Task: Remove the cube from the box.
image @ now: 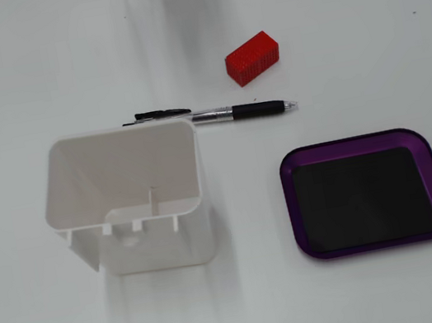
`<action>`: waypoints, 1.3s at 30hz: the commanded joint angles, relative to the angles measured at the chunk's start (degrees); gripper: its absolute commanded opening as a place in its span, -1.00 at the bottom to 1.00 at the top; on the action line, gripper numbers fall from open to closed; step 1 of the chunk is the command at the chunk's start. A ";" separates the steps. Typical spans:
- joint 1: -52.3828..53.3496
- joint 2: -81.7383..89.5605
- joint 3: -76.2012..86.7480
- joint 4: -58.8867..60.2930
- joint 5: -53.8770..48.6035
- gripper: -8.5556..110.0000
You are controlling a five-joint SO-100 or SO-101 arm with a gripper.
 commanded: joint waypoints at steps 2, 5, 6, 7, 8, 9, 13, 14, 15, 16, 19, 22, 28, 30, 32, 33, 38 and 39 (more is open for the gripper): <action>2.02 19.42 15.56 -4.04 -0.09 -0.56; 2.81 31.90 27.33 -4.83 0.53 -0.56; 2.81 34.98 30.15 -4.83 0.62 -0.56; 2.90 35.77 32.78 -4.75 0.62 -0.56; 2.90 34.80 34.80 -4.75 0.62 -0.56; 2.81 33.49 36.21 -4.83 0.70 -0.56; 2.29 30.32 36.12 -4.22 0.88 -0.57; 2.20 30.59 36.12 -4.13 0.88 -0.58; 2.37 30.85 36.12 -4.04 0.88 -0.61; 2.64 31.20 36.12 -3.52 0.88 -0.66; 2.72 31.99 36.12 -2.99 0.88 -0.88; 2.81 31.99 36.12 -2.99 0.88 -0.85; 2.81 31.99 36.12 -3.60 0.26 -0.86; 2.81 31.99 36.12 -3.60 0.26 -0.86; 2.81 31.99 36.12 -3.60 0.26 -0.86; 2.81 31.99 36.12 -3.60 0.26 -0.86; 2.81 31.99 36.12 -3.60 0.26 -0.86; 2.81 31.99 36.12 -3.60 0.26 -0.86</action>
